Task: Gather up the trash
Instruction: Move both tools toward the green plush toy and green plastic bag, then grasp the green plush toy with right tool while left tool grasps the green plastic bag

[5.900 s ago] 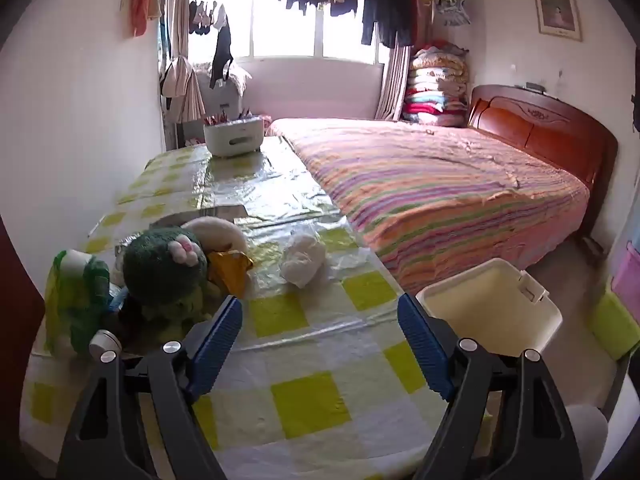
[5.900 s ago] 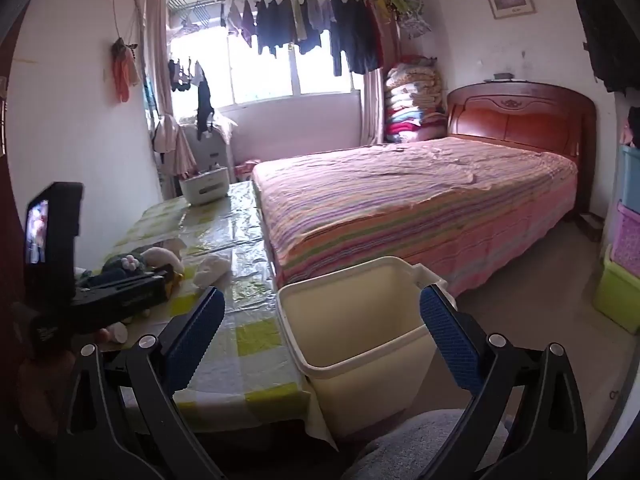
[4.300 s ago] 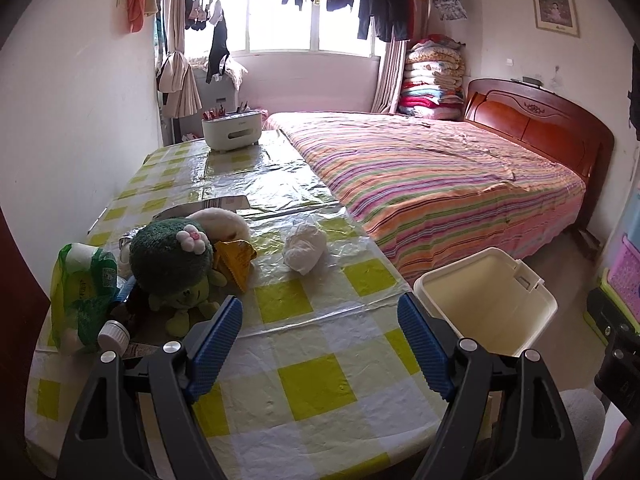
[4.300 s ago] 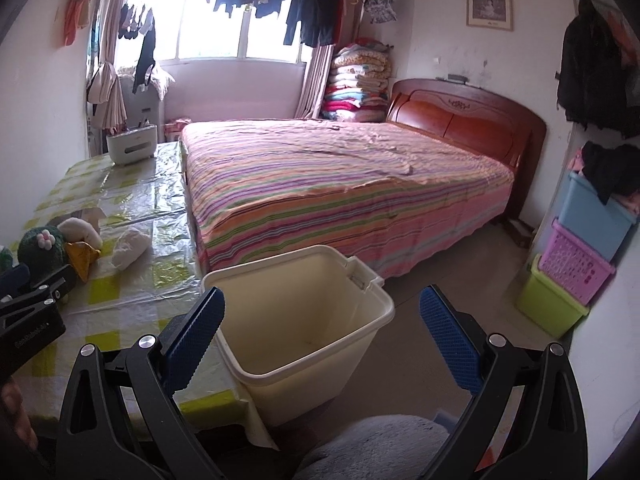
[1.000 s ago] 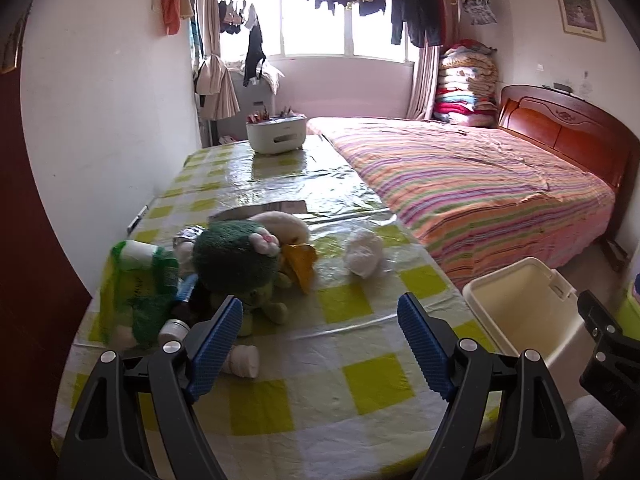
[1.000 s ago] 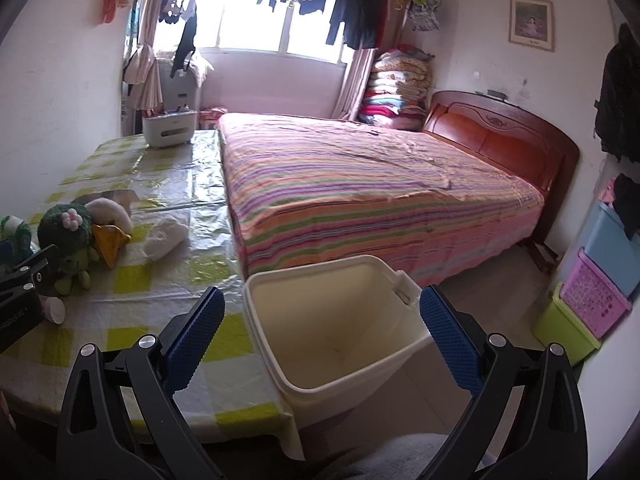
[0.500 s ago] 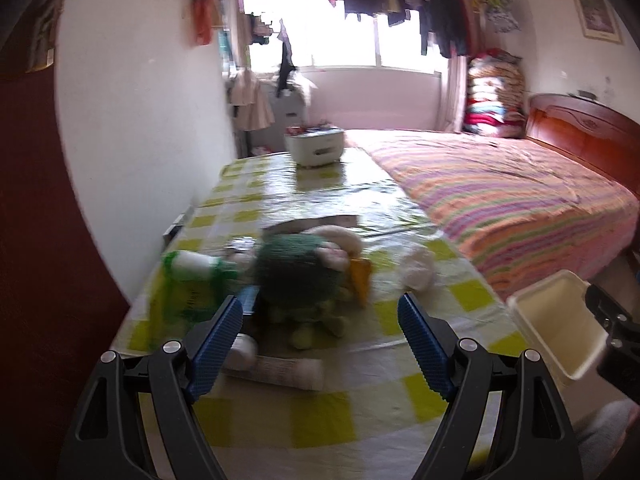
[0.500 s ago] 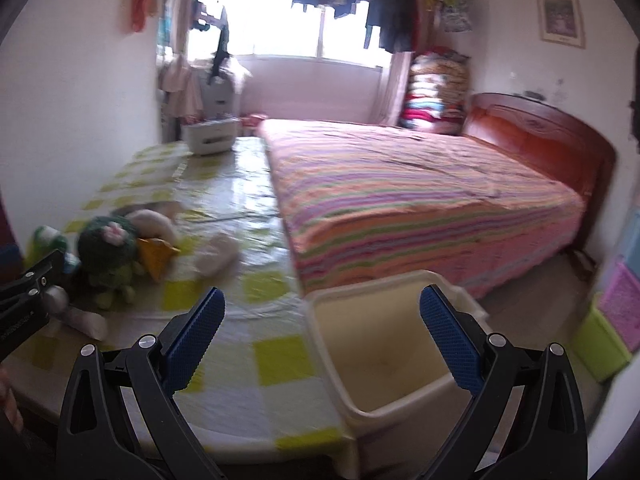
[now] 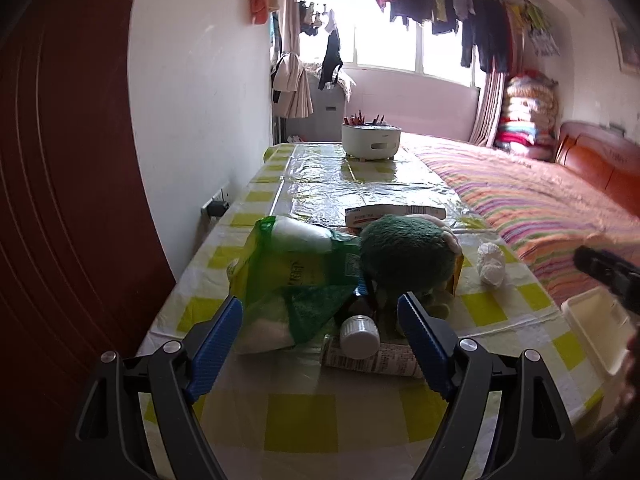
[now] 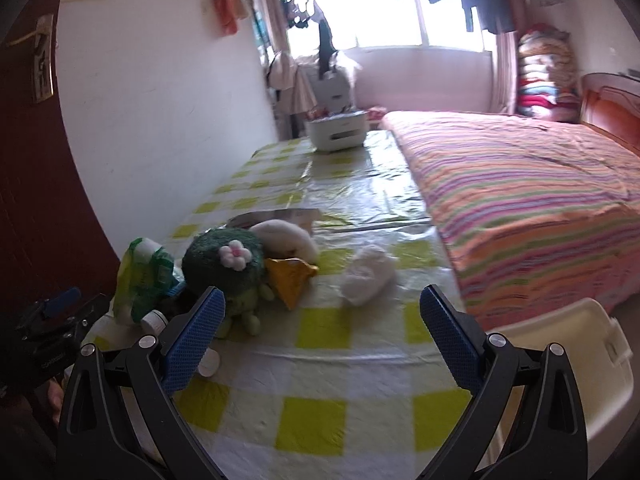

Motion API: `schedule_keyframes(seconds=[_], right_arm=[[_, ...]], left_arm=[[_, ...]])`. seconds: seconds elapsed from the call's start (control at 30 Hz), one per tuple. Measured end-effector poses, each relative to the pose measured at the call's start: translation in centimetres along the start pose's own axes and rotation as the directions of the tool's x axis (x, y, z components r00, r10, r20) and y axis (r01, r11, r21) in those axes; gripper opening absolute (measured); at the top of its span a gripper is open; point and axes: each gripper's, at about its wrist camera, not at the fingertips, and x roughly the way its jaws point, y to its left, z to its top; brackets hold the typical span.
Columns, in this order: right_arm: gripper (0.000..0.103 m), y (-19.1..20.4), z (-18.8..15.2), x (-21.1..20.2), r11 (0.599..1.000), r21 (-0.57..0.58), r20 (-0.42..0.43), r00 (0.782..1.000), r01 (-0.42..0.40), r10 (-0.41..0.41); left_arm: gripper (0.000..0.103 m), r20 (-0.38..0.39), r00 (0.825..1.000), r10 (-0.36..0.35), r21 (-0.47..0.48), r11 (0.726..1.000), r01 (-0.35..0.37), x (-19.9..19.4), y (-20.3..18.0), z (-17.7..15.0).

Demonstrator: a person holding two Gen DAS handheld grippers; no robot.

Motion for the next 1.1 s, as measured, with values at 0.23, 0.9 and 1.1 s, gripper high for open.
schedule_keyframes(seconds=[0.23,0.9,1.1], right_arm=[[0.097,4.5,1.9,4.8,0.981,-0.15,-0.087,0.99,-0.126,0.114],[0.077,9.0,3.1,16.3,0.945,-0.096,-0.313,0.911,-0.313,0.27],[0.067,8.3,2.9,14.5,0.942,-0.075,-0.27,0.916,-0.327,0.297]], left_arm=[[0.078,-0.013,1.0,0.01,-0.008,1.0,-0.011,1.2,0.9,-0.4],[0.078,-0.117,0.993,0.03,-0.111,0.993,-0.044,3.8,4.8,-1.6],[0.078,-0.135,0.99,0.029,-0.119,0.992,-0.045,4.4,4.8,-1.7]])
